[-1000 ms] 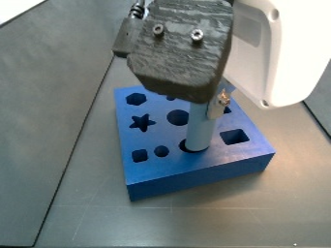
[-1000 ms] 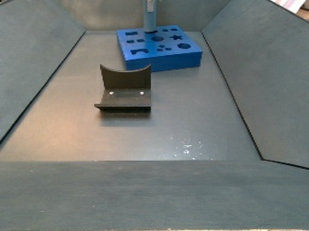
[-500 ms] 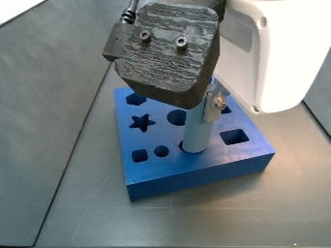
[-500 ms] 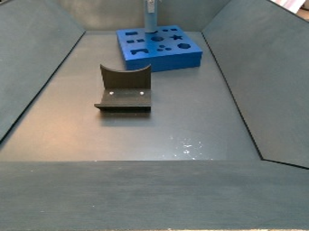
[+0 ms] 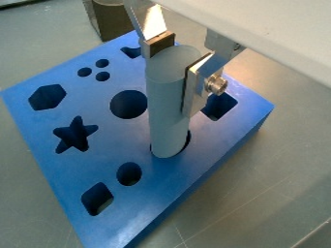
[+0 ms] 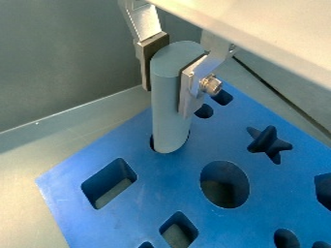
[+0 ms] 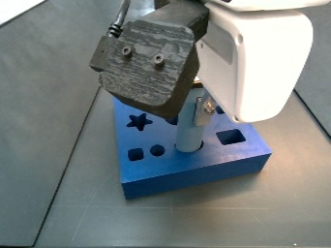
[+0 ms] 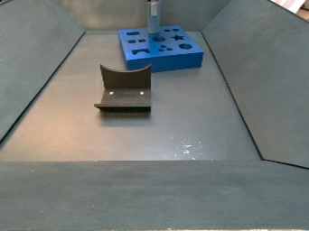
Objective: Pick up the oval object. Move up. Move to above the board. Insert the oval object.
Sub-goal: Insert the oval object.
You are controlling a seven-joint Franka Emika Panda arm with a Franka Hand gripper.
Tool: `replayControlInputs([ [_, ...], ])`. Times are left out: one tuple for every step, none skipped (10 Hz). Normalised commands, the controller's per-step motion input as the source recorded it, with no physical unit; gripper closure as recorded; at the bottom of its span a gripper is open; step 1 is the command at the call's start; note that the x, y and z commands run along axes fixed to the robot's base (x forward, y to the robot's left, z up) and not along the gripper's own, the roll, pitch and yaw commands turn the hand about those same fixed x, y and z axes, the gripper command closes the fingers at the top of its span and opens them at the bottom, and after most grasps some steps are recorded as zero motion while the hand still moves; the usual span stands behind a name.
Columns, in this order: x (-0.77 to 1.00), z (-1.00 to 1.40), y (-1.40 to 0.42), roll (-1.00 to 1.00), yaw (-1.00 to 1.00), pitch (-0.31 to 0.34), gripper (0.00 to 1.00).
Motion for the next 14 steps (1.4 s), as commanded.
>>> replayControlInputs([
  [0.00, -0.32, -0.07, 0.35, 0.00, 0.000, 1.00],
  [0.00, -0.35, -0.09, 0.50, 0.00, -0.041, 1.00],
  [0.00, -0.40, -0.13, 0.48, 0.00, -0.044, 1.00],
  [0.03, -0.69, -0.10, 0.27, 0.00, -0.064, 1.00],
  [0.00, -0.76, 0.00, 0.10, 0.00, -0.089, 1.00],
  [0.00, -0.92, 0.02, 0.00, 0.00, -0.077, 1.00],
  [0.09, -1.00, 0.06, 0.01, 0.00, 0.000, 1.00],
  [0.17, -1.00, 0.11, 0.00, -0.06, 0.114, 1.00],
  [0.10, -0.89, 0.17, 0.00, -0.19, 0.176, 1.00],
  [0.06, -0.81, 0.17, -0.05, -0.27, 0.191, 1.00],
  [0.04, -0.77, 0.15, -0.07, -0.28, 0.199, 1.00],
  [0.12, -0.22, 0.00, -0.12, 0.00, 0.000, 1.00],
  [0.00, 0.00, 0.00, 0.00, 0.00, -0.007, 1.00],
  [-0.08, -0.06, -0.35, 0.11, 0.13, -0.147, 1.00],
])
